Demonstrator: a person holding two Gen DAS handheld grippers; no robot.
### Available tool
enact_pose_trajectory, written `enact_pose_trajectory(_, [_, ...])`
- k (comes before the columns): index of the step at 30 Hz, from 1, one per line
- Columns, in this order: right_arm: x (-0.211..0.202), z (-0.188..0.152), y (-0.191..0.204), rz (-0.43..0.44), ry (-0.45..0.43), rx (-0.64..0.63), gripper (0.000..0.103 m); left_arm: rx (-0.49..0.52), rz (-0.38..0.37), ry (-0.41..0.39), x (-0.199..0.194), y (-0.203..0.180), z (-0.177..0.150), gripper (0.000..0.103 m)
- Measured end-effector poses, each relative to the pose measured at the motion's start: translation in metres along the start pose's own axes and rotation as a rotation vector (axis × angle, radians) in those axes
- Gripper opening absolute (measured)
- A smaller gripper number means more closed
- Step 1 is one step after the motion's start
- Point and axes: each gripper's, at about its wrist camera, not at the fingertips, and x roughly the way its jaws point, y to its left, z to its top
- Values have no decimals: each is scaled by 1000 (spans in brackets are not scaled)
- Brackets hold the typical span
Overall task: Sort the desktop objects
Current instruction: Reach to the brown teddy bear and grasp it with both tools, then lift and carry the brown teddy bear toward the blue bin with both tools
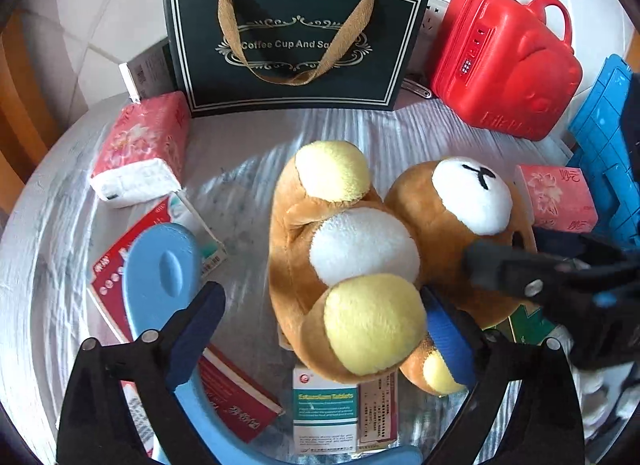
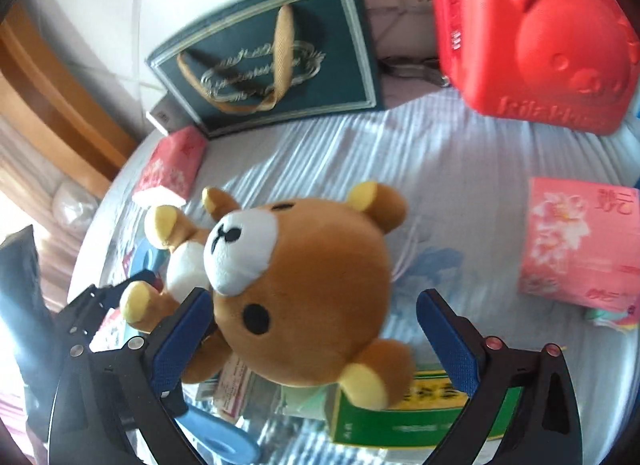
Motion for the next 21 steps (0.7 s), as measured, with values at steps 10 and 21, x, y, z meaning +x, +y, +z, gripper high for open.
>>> enact_pose_trajectory(10, [21,-13,-3,-30,42,-51,91,41,-49,17,13,-19,-9,76])
enact_pose_trajectory(21, [-45,-24,15,-6,-72,-111,89,54,-38,-121,-58,-38,-11,76])
